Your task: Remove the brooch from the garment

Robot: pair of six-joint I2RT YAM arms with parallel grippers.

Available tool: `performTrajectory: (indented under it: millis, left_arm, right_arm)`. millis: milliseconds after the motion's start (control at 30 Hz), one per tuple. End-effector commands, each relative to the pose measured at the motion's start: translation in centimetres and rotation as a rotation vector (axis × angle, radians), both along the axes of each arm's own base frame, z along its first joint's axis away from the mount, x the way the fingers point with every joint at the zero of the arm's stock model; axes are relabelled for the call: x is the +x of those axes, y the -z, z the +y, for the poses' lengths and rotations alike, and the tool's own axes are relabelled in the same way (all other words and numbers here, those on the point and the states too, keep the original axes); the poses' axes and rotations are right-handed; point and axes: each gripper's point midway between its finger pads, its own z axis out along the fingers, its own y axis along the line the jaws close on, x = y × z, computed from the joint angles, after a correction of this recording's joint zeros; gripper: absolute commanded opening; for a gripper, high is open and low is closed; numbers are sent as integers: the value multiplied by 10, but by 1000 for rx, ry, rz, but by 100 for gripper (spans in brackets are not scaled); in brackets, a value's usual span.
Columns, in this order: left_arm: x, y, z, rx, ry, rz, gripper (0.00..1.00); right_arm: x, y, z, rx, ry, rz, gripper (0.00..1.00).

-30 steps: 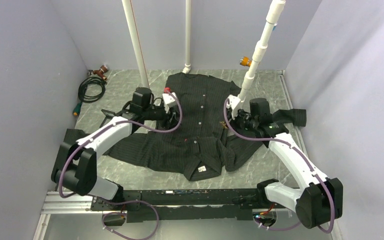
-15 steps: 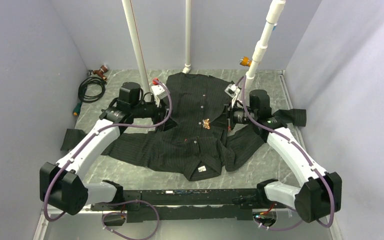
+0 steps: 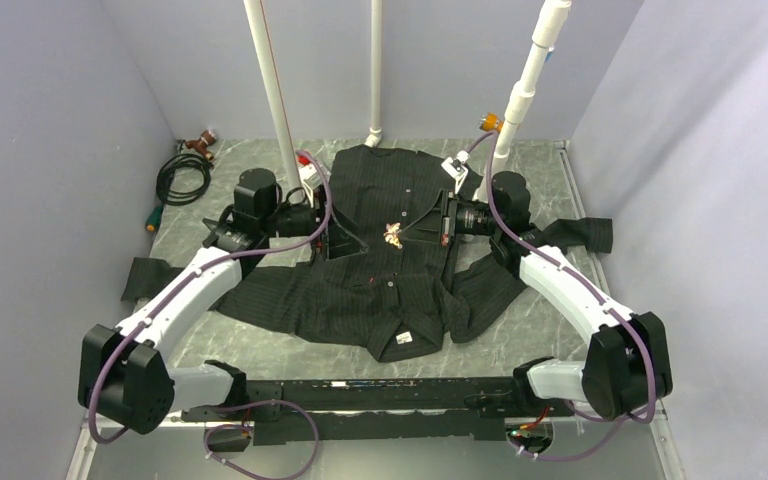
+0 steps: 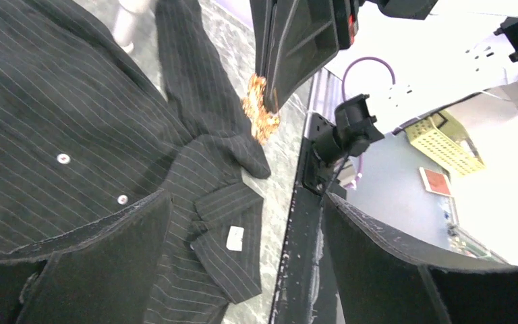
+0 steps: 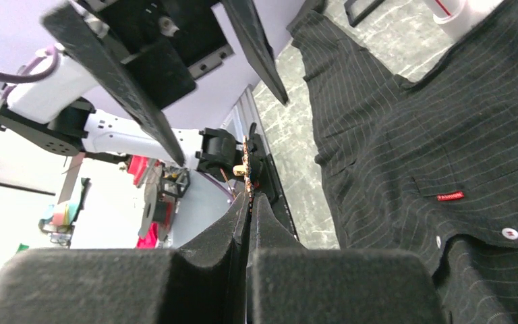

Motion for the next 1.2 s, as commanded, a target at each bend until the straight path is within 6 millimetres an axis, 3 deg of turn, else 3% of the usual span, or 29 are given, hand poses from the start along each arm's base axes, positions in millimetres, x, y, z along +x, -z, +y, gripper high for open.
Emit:
performTrajectory:
  millis: [0, 200, 333, 533, 1000, 1167]
  left_arm:
    - [-14, -13, -12, -116, 93, 2, 86]
    - [-15, -8, -24, -140, 126, -40, 80]
    - [-12, -16, -29, -176, 139, -64, 73]
    - [-10, -16, -36, -192, 149, -55, 55]
    - [-17, -11, -50, -193, 205, 0, 44]
    - [-20, -8, -52, -194, 222, 1, 29]
  right_arm:
    - [-6, -22, 4, 78, -25, -10, 0]
    - [-9, -21, 4, 91, -34, -2, 0]
    - [-9, -18, 4, 93, -37, 10, 0]
    - [-12, -18, 4, 92, -52, -6, 0]
    - [-22, -13, 7, 52, -101, -66, 0]
    - [-25, -11, 7, 41, -111, -81, 0]
